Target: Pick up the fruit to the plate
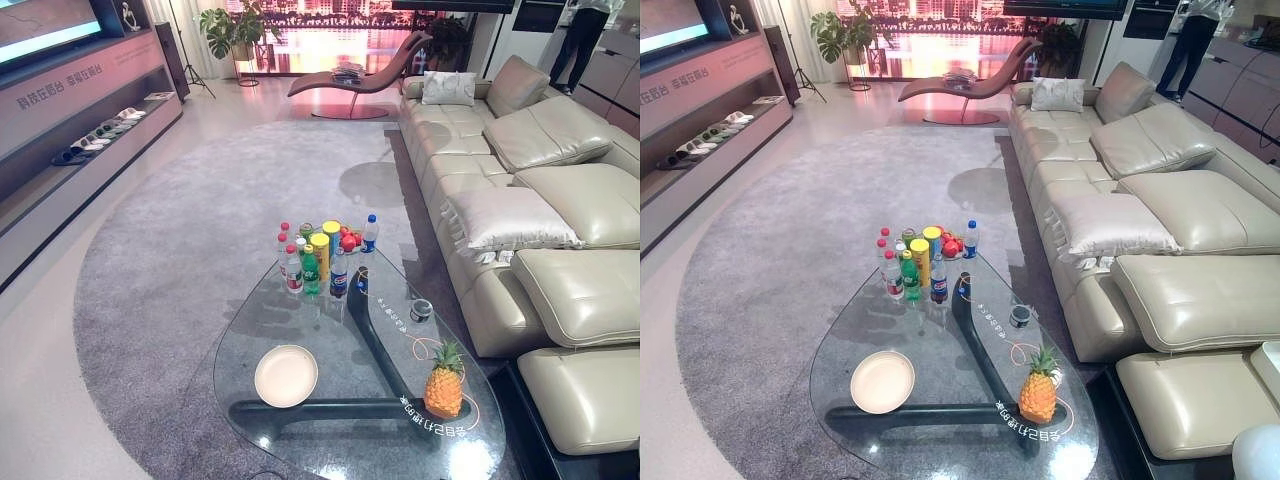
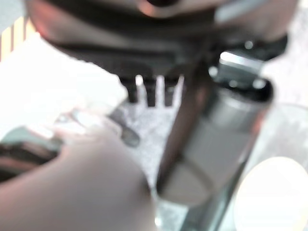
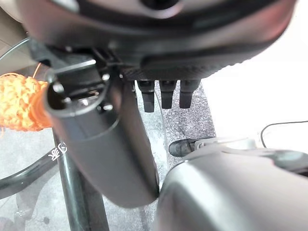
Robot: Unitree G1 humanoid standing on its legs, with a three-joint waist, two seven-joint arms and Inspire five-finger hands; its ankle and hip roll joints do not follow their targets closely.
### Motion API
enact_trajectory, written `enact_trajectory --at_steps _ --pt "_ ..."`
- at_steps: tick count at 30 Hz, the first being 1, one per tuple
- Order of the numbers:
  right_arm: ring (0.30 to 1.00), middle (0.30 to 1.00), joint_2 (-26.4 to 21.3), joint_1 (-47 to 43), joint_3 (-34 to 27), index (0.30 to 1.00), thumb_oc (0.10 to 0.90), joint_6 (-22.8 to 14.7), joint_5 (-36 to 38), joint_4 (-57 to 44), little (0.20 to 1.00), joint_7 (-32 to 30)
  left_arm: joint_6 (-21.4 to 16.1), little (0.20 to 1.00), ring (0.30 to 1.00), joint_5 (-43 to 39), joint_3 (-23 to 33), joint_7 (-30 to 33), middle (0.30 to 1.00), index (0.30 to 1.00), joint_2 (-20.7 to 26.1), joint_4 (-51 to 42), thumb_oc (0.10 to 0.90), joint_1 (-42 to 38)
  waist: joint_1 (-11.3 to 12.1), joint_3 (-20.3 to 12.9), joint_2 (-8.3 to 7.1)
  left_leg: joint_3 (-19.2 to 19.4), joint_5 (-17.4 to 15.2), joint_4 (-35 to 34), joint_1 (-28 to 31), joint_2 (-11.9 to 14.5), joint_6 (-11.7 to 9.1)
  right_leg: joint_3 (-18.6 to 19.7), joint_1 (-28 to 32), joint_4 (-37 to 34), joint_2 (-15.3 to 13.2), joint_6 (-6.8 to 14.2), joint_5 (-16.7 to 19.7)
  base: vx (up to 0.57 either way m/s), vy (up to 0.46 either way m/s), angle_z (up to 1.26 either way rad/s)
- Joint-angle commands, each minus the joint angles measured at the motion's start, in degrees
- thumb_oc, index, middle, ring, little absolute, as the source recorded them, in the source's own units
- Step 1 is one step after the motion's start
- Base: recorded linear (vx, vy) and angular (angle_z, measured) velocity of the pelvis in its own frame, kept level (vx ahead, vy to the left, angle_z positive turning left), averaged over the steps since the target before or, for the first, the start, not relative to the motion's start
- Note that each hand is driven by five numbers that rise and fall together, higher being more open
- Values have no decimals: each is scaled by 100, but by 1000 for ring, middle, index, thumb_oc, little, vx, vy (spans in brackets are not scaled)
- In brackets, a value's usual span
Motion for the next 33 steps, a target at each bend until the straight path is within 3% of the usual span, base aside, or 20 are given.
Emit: enact_trajectory --at_steps 1,23,33 --pt "900 900 33 -123 143 900 800 98 -228 384 900 -31 -32 900 900 185 -137 -102 900 900 -87 399 800 -423 41 49 -64 349 -228 24 77 8 -30 -74 -91 22 -279 284 186 0 0 0" --pt "900 900 -5 -110 42 900 800 54 -307 514 900 46 -215 900 900 166 -18 -184 900 900 -92 486 800 -399 45 63 -62 357 -243 24 77 4 -28 -94 -92 16 -290 292 193 0 0 0" --pt "900 900 -46 -85 -16 900 800 -262 -313 459 900 -510 -229 900 900 164 -16 -140 900 900 -93 477 800 -324 33 191 -83 344 -244 74 32 -3 -12 4 -154 37 -267 293 226 1 0 0"
